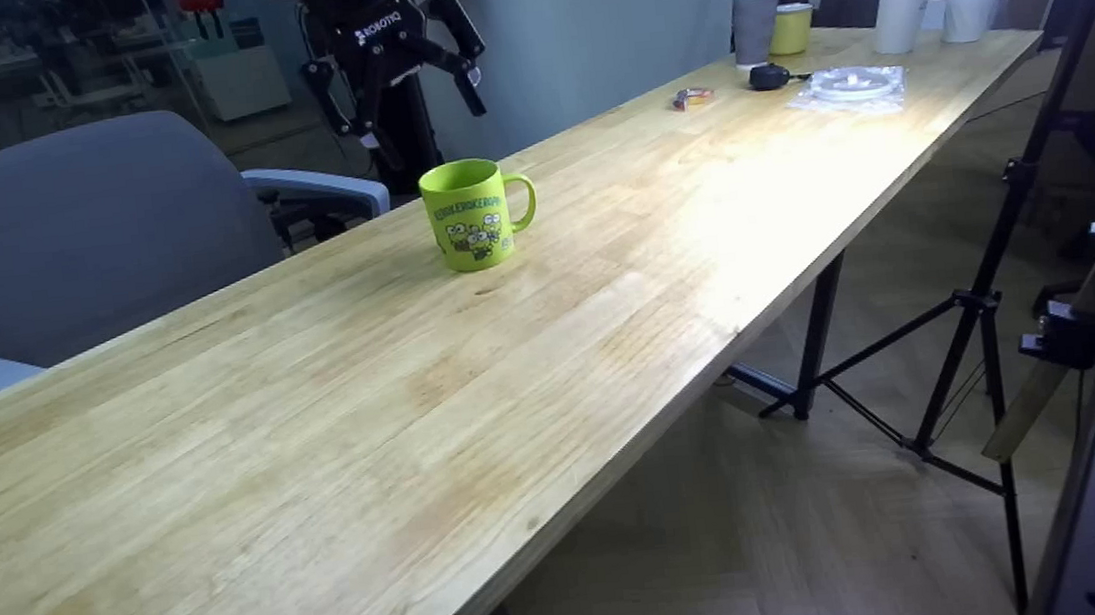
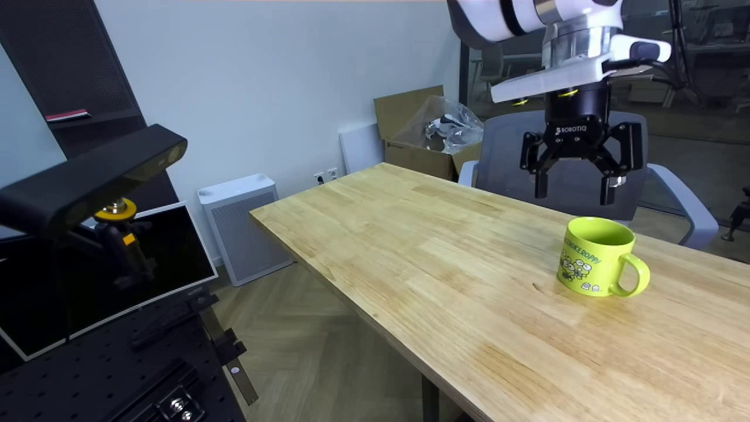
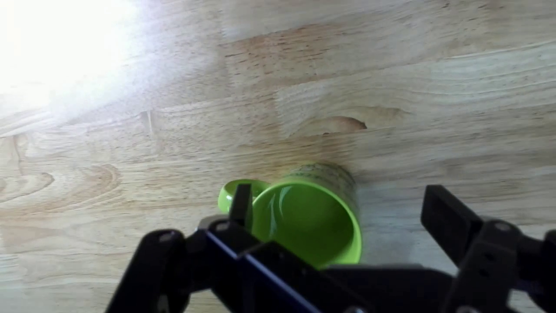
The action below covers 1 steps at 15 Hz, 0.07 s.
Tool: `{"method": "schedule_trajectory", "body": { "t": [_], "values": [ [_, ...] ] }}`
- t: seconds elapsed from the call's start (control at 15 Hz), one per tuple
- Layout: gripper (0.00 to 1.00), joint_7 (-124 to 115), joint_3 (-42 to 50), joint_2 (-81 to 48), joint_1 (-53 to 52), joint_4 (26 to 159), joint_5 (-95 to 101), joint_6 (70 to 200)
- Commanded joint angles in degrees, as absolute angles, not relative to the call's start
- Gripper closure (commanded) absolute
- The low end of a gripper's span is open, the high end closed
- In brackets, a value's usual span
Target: Move the yellow mug to the other end of the table
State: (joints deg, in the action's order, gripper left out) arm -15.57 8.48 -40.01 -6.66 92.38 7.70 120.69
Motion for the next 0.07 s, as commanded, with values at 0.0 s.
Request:
{"method": "schedule_trajectory", "body": {
  "t": [0.0],
  "values": [
    [0.00,-15.93,7.50,-40.15,-5.76,92.11,8.39,120.54]
  ]
}}
